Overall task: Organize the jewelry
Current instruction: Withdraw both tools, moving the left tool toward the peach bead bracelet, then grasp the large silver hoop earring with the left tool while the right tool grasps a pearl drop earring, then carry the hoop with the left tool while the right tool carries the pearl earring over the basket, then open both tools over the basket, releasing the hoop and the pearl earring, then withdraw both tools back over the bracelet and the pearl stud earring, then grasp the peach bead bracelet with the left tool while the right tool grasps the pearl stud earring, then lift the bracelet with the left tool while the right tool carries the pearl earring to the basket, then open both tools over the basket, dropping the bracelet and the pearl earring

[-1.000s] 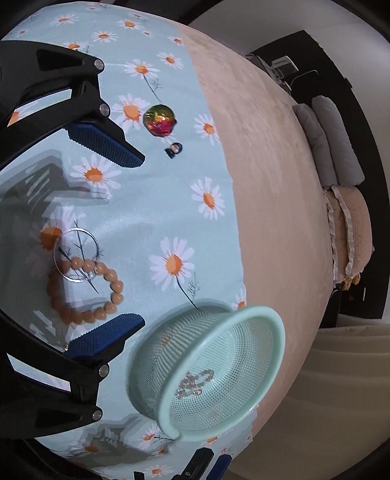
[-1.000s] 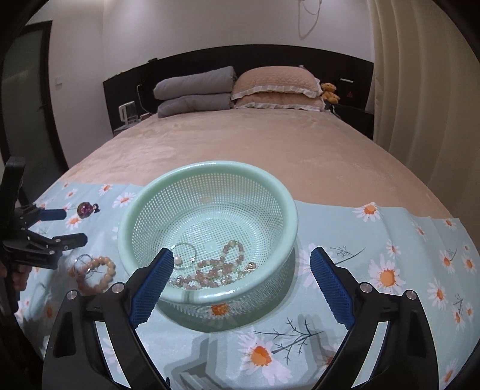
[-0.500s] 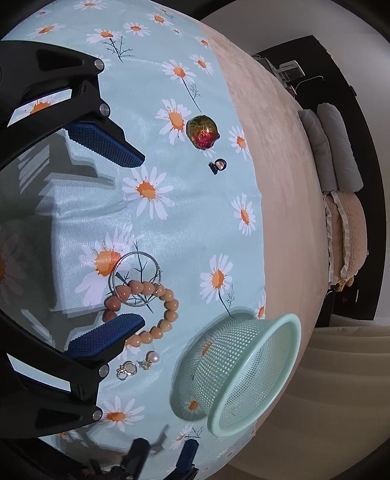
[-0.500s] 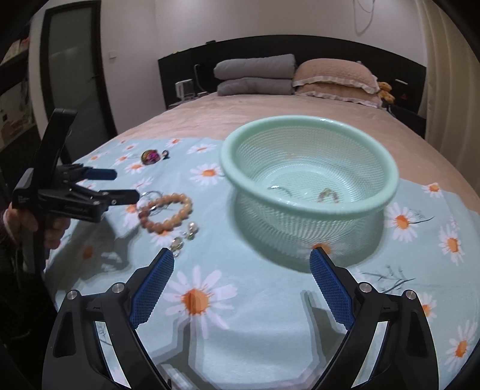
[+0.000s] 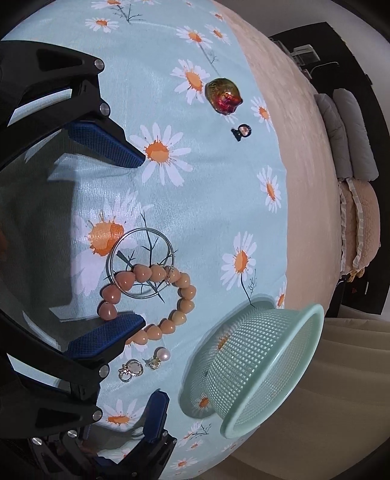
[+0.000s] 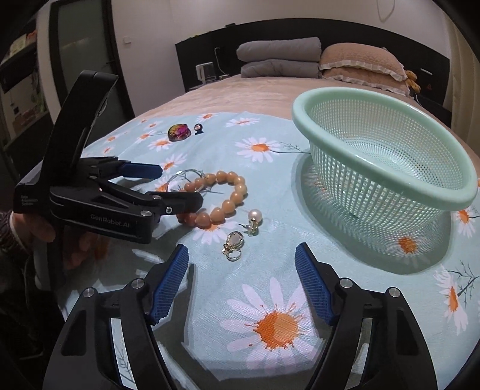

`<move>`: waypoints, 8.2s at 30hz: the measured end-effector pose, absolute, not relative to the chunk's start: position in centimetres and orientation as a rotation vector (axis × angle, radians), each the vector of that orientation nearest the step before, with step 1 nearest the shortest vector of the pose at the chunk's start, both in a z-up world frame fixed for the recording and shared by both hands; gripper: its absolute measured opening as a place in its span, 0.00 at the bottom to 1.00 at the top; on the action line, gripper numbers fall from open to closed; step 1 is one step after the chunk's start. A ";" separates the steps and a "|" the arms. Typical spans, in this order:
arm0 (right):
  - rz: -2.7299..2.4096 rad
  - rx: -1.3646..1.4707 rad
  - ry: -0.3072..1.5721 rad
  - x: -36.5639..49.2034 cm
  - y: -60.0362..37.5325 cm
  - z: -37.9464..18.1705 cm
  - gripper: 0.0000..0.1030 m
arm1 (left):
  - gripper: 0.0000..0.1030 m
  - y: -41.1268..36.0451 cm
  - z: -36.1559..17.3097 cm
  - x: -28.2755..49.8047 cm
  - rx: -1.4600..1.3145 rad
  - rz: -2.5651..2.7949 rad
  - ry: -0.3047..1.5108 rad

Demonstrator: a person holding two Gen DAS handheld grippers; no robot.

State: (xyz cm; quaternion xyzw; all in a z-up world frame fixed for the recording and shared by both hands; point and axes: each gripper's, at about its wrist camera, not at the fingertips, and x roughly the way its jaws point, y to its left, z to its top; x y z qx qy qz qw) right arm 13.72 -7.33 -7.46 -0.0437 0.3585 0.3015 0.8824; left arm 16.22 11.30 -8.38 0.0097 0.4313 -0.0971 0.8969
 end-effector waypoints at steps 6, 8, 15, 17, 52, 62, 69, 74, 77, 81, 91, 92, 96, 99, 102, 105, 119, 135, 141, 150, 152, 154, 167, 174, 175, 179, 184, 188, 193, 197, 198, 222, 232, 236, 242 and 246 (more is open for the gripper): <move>0.573 -0.170 0.757 13.5 -5.9 -8.0 0.71 | 0.96 10.5 -9.3 16.4 0.073 -0.173 0.851; 0.573 -0.170 0.757 13.5 -6.0 -7.9 0.71 | 0.96 10.6 -9.2 16.2 0.061 -0.176 0.841; 0.572 -0.129 0.768 14.1 -6.4 -7.7 0.37 | 0.69 10.3 -8.8 15.1 0.069 -0.210 0.791; 0.575 -0.126 0.775 14.4 -6.2 -7.6 0.24 | 0.57 10.2 -8.6 14.9 0.065 -0.224 0.785; 0.377 0.058 0.722 14.6 -20.3 1.7 0.13 | 0.45 4.4 0.9 13.9 0.214 -0.349 0.714; 0.341 0.056 0.700 18.0 -22.6 2.9 0.13 | 0.45 0.4 1.1 18.8 0.264 -0.366 0.720; 0.371 0.029 0.698 21.6 -21.1 2.8 0.13 | 0.45 -1.7 0.0 22.3 0.246 -0.399 0.773; 0.380 0.007 0.712 24.1 -19.9 1.8 0.13 | 0.45 -2.8 -1.2 24.5 0.279 -0.401 0.799; 0.363 0.005 0.717 25.4 -19.5 1.0 0.13 | 0.45 -3.2 -2.0 25.8 0.288 -0.404 0.817; 0.359 0.009 0.739 26.8 -19.1 -0.2 0.13 | 0.45 -3.9 -2.6 26.6 0.310 -0.411 0.820; 0.344 -0.002 0.764 27.6 -18.9 -1.6 0.14 | 0.47 -4.6 -3.3 27.2 0.334 -0.433 0.806; 0.326 0.000 0.760 27.6 -18.9 -1.4 0.15 | 0.54 -4.6 -3.1 27.1 0.337 -0.421 0.796; 0.230 0.041 0.662 26.3 -20.6 1.1 0.71 | 0.83 -3.3 -1.3 25.8 0.312 -0.399 0.725; 0.207 0.063 0.604 25.6 -21.4 2.7 0.81 | 0.94 -2.2 0.5 24.8 0.303 -0.365 0.660; 0.199 0.072 0.603 25.3 -21.6 3.3 0.83 | 0.94 -1.2 1.9 24.2 0.275 -0.350 0.649; 0.202 0.062 0.622 24.7 -21.4 3.6 0.83 | 0.94 -0.1 2.7 23.7 0.255 -0.328 0.655; 0.247 -0.034 0.637 18.6 -18.8 5.2 0.84 | 0.94 6.0 2.8 18.4 0.197 -0.242 0.731; 0.396 -0.215 0.695 12.7 -12.9 1.1 0.83 | 0.94 9.0 -2.4 13.1 0.179 -0.233 0.845; 0.480 -0.202 0.760 12.8 -10.2 -2.6 0.80 | 0.94 8.5 -5.2 13.0 0.202 -0.269 0.897; 0.516 -0.172 0.776 14.3 -8.0 -7.0 0.71 | 0.94 8.4 -7.8 14.8 0.197 -0.290 0.926; 0.521 -0.176 0.772 14.9 -7.7 -7.0 0.70 | 0.94 8.7 -8.0 15.3 0.190 -0.278 0.915; 0.520 -0.176 0.777 15.6 -7.4 -7.2 0.70 | 0.94 9.2 -8.3 16.2 0.152 -0.271 0.921; 0.643 -0.195 0.804 16.7 -5.5 -7.4 0.11 | 0.69 8.9 -8.5 16.4 0.149 -0.300 0.855; 0.636 -0.189 0.828 16.5 -5.6 -7.1 0.11 | 0.23 9.7 -7.8 16.0 0.039 -0.399 0.918; 0.633 -0.194 0.830 16.4 -5.6 -7.0 0.11 | 0.23 10.0 -7.8 15.9 0.018 -0.402 0.925; 0.629 -0.181 0.842 15.8 -6.3 -6.8 0.11 | 0.23 9.6 -7.3 14.6 0.048 -0.399 0.930; 0.636 -0.143 0.869 14.8 -7.7 -6.3 0.11 | 0.12 8.8 -6.5 12.2 0.052 -0.432 0.962; 0.638 -0.120 0.868 13.2 -9.0 -5.9 0.11 | 0.12 7.7 -6.4 10.5 0.106 -0.431 0.990; 0.634 -0.101 0.855 12.0 -10.6 -5.2 0.11 | 0.12 7.2 -5.5 9.7 0.103 -0.429 1.000; 0.628 -0.086 0.816 11.2 -11.9 -3.6 0.11 | 0.12 6.3 -3.9 9.7 0.143 -0.422 0.977; 0.627 -0.081 0.806 11.2 -12.2 -3.2 0.11 | 0.12 6.0 -3.4 9.8 0.155 -0.418 0.970; 0.498 -0.119 0.596 14.8 -18.3 6.8 0.11 | 0.12 -2.4 4.8 17.3 0.304 -0.478 0.838; 0.497 -0.115 0.685 21.6 -16.9 3.0 0.11 | 0.12 -4.1 1.2 21.8 0.380 -0.519 0.904; 0.485 -0.107 0.724 24.0 -17.0 1.2 0.11 | 0.12 -4.4 -0.3 23.8 0.371 -0.529 0.932; 0.471 -0.096 0.771 26.5 -17.4 -1.0 0.11 | 0.12 -5.1 -2.3 26.1 0.378 -0.545 0.963; 0.460 -0.093 0.781 27.3 -17.4 -1.9 0.11 | 0.12 -5.8 -3.2 26.7 0.383 -0.554 0.976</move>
